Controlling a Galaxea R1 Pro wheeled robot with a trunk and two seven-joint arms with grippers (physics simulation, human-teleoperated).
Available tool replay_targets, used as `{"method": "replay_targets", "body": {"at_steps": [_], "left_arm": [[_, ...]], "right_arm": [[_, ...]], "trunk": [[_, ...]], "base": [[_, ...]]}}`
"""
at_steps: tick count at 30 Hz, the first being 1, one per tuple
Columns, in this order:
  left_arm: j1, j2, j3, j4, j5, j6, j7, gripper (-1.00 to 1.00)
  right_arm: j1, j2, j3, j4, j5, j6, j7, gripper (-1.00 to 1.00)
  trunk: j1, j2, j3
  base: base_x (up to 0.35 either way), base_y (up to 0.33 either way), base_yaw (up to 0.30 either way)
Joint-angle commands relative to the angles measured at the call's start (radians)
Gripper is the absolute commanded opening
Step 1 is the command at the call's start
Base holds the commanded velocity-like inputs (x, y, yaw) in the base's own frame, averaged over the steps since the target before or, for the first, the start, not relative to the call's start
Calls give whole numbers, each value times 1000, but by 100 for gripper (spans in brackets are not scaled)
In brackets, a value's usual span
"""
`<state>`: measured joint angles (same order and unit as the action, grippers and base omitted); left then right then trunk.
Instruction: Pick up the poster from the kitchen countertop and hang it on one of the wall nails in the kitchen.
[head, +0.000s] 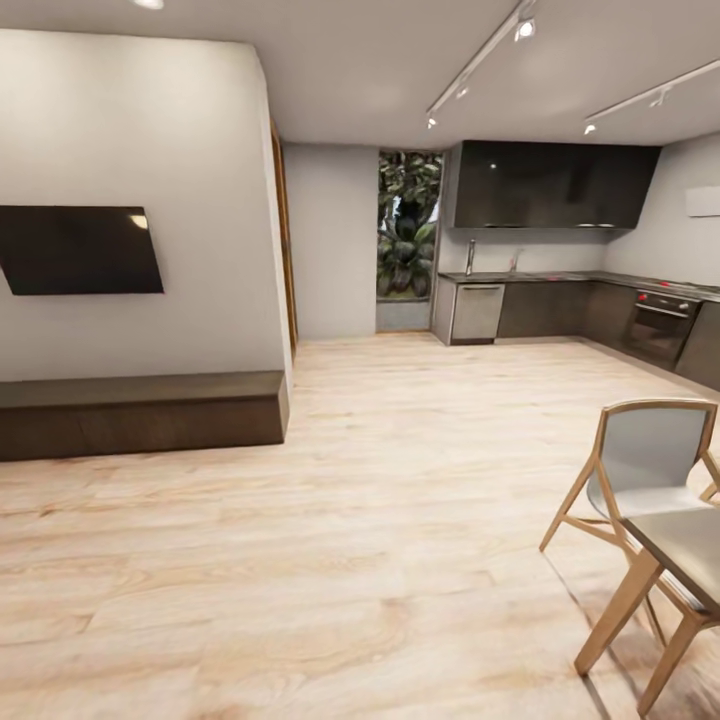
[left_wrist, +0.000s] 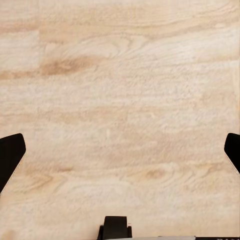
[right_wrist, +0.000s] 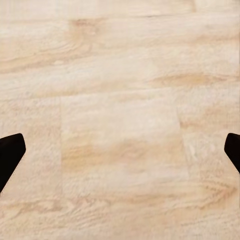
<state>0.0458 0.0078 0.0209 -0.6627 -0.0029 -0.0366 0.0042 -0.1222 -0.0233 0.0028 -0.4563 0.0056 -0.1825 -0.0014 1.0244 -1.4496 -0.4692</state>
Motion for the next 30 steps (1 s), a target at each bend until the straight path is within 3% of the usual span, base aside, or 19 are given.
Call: {"method": "replay_targets", "body": {"at_steps": [1,23,30], "left_arm": [[0,0,1,-1,0,-2,0,100],[0,0,1,-1,0,-2,0,100],[0,0,1,-1,0,-2,0,100]], "right_arm": [[-1,0,0,1,1,-3,0,100],[-1,0,0,2,4,-2,0,100],[-1,0,0,2,4,-3,0,100]], "trunk": [[1,0,-1],[1,0,-1],[1,0,-1]], "base": [[336,0,0],[336,0,-4],[335,0,-205]]}}
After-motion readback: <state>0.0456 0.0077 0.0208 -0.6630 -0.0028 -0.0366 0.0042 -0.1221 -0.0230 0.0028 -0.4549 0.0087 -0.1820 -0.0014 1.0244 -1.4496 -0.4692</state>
